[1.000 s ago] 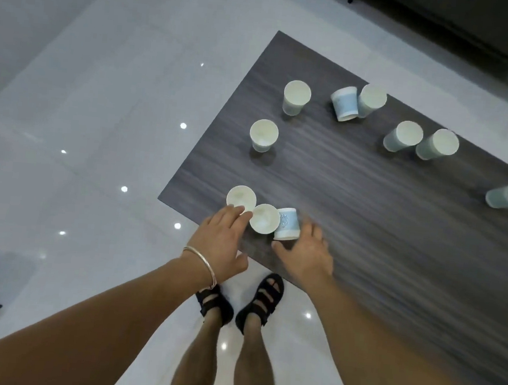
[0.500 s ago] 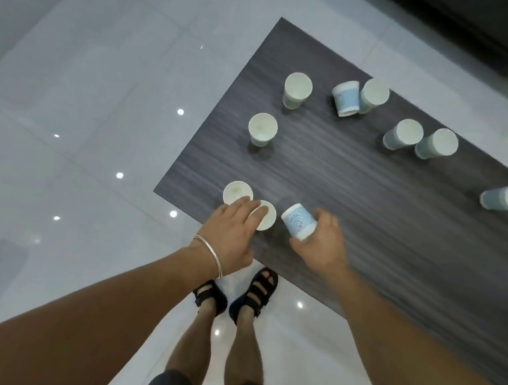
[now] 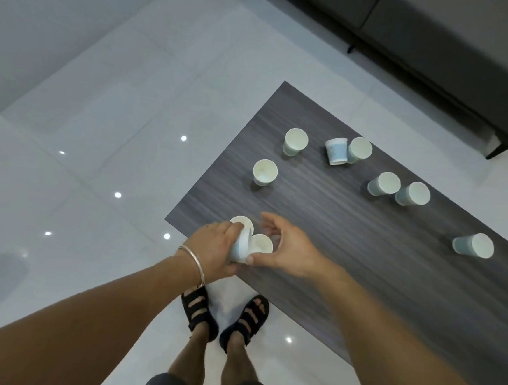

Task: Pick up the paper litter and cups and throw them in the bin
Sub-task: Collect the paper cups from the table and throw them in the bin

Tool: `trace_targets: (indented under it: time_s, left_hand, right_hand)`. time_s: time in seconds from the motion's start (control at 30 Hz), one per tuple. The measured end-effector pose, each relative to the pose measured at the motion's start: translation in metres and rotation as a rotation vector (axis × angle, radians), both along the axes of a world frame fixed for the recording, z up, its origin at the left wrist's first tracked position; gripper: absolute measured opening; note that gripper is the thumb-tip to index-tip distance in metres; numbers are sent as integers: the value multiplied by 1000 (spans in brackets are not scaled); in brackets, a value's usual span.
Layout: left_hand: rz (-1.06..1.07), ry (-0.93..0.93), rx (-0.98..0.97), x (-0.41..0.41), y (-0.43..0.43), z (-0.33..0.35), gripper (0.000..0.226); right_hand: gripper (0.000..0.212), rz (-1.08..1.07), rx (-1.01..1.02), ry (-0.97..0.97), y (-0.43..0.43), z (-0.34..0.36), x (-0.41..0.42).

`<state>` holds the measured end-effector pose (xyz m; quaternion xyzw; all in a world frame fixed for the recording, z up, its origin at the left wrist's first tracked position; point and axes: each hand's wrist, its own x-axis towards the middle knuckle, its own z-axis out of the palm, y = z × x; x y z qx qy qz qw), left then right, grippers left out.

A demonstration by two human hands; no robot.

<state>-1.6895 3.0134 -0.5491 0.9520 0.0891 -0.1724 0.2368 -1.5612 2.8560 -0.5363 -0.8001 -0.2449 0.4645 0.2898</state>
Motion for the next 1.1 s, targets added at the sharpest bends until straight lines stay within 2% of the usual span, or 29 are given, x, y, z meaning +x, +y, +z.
trace_targets:
  time_s: [0.07, 0.17, 0.27, 0.33, 0.53, 0.7, 0.93, 1.1]
  left_hand:
    - [77, 81, 34, -20, 12, -12, 71]
    - [198, 164, 19, -50, 20, -32, 77]
    - [279, 188, -5, -74, 21, -50, 79]
    - [309, 172, 1, -88, 22, -62, 79]
    - [309, 132, 78, -101, 26, -75, 79]
    - [293, 121, 45, -73, 18, -41, 80]
    - [301, -29, -100, 12, -5, 59, 101]
    - [67, -128, 85, 53, -23, 118, 80]
  right_hand:
    - [110, 77, -89, -97, -2, -22, -1]
    - [105, 171, -287, -349, -4, -65, -9]
    - [114, 164, -442, -399, 2, -105, -25]
    - [113, 138, -475, -409, 9, -126, -34]
    - [72, 160, -491, -467, 10, -149, -36]
    - [68, 136, -473, -498, -16, -100, -16]
    - [64, 24, -421, -525, -43, 13, 23]
    - [60, -95, -423, -573, -73, 89, 30]
